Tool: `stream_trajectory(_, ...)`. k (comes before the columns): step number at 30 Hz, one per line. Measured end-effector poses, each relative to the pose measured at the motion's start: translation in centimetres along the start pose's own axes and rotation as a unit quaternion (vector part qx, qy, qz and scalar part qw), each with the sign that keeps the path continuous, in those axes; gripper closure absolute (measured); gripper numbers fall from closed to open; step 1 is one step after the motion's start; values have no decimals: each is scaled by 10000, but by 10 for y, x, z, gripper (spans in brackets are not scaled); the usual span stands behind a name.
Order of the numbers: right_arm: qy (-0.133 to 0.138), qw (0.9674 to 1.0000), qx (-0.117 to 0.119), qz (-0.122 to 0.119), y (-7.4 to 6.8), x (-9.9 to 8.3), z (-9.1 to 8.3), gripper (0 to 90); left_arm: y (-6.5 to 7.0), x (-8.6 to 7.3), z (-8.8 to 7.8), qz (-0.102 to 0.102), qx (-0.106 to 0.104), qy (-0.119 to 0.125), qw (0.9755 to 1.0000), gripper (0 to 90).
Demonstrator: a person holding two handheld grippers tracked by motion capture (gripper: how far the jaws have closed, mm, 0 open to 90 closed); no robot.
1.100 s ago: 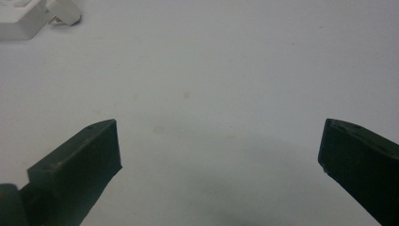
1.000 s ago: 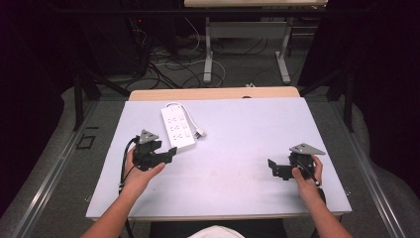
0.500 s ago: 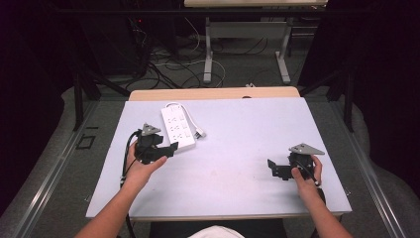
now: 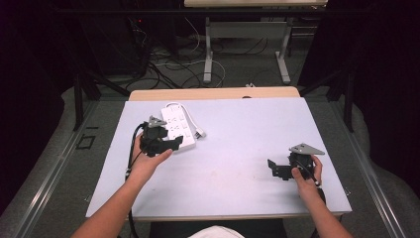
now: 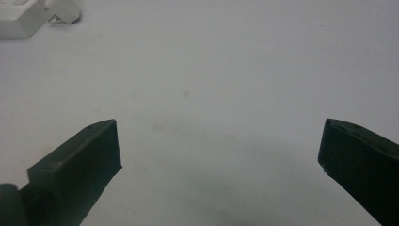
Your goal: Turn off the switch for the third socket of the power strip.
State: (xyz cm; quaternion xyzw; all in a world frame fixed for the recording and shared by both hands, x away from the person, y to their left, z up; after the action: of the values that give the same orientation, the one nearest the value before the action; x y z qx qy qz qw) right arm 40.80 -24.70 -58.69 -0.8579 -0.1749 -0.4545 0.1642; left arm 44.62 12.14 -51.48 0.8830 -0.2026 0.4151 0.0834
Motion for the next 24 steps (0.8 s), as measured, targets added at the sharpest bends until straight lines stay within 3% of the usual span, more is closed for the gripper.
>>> stream_trajectory(13,-46,10000,-12,-45,1,-1,0,0,-2,18,3,-196,-106,103,9997,373)
stream_trajectory(24,-56,10000,-2,-38,1,-2,1,0,0,25,11,-277,-113,-33,9995,377)
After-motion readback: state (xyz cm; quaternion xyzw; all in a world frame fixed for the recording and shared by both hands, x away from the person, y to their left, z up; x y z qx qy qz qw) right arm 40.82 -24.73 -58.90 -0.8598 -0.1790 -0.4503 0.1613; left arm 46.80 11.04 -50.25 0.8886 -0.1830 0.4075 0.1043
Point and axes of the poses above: each handheld gripper's, and its own axes: z roughly forward along the jaws, x roughly out of its top, y roughly to its right, the point moved 9 cm from there along z, roughly forward along the jaws, and after that the axes turned 7 degrees about x, right-handed, at the moved point
